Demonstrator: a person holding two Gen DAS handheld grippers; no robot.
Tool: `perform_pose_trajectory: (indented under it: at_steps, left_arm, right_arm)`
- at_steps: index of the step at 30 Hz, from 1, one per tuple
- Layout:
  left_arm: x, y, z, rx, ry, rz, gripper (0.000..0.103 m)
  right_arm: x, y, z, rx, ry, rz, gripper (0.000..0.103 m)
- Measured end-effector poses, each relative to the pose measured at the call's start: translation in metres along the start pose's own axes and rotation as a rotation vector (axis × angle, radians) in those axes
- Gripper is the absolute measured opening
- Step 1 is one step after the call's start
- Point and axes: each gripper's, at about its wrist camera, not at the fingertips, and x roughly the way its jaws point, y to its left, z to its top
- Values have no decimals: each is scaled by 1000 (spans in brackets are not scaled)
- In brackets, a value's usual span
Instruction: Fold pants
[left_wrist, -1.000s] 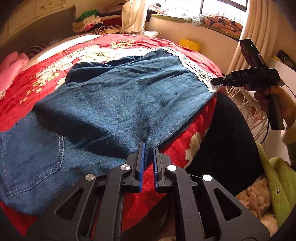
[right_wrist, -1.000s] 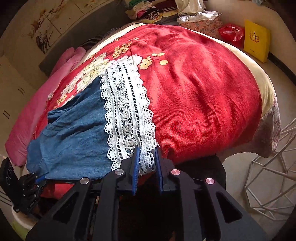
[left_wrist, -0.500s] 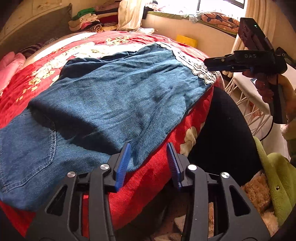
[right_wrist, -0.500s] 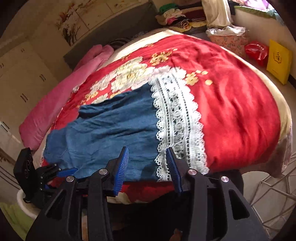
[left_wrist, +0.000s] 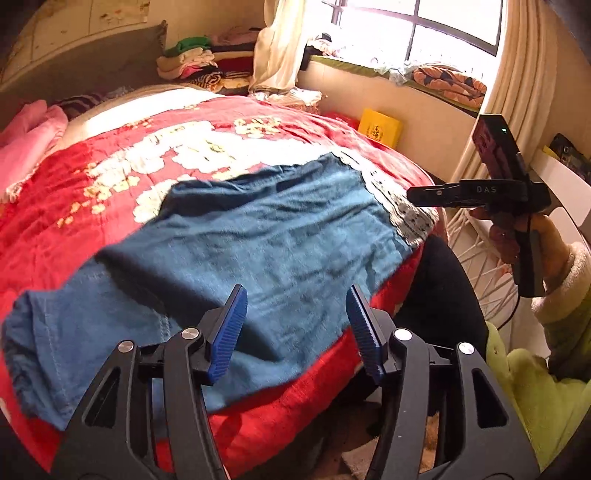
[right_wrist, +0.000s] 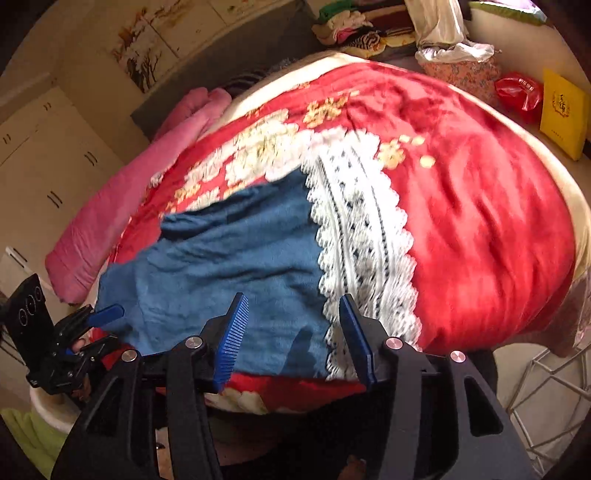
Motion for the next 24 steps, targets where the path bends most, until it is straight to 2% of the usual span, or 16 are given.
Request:
perform_pose_trajectory:
  at_steps: [5,10,12,16,18,20,21,22,23,24]
  left_arm:
    - [17,25,36,19,2,116,57]
    - [45,64,65,-10,36,156,62]
    - [60,75,71,10,61,172,63]
    - [87,89,74,31,114,144,64]
    - [100,96,73,31,145,113,64]
    - [112,101,71,14,176,81,64]
    - [119,105,71,-5,192,61,62]
    - [123,107,71,-23,196,44,54]
    - [126,109,71,-44,199,19,49]
    - [128,112,72,-75,190,-11,37]
  right_arm:
    - [9,-21,43,11,-35,-26,57]
    - [50,-46,83,26,-3,-9,58]
    - [71,-54,93,18,27,-40,58]
    - [109,-63,93,20,115,-1,59]
    - [113,-61,90,16,111,15,59]
    - [112,-57,88,2,113,51,51]
    - [112,-56,87,2,117,70,43]
    - [113,-56,85,5,126,95,35]
    - [114,-56,84,6,133,113,31]
    - [114,-55,82,2,133,118,26]
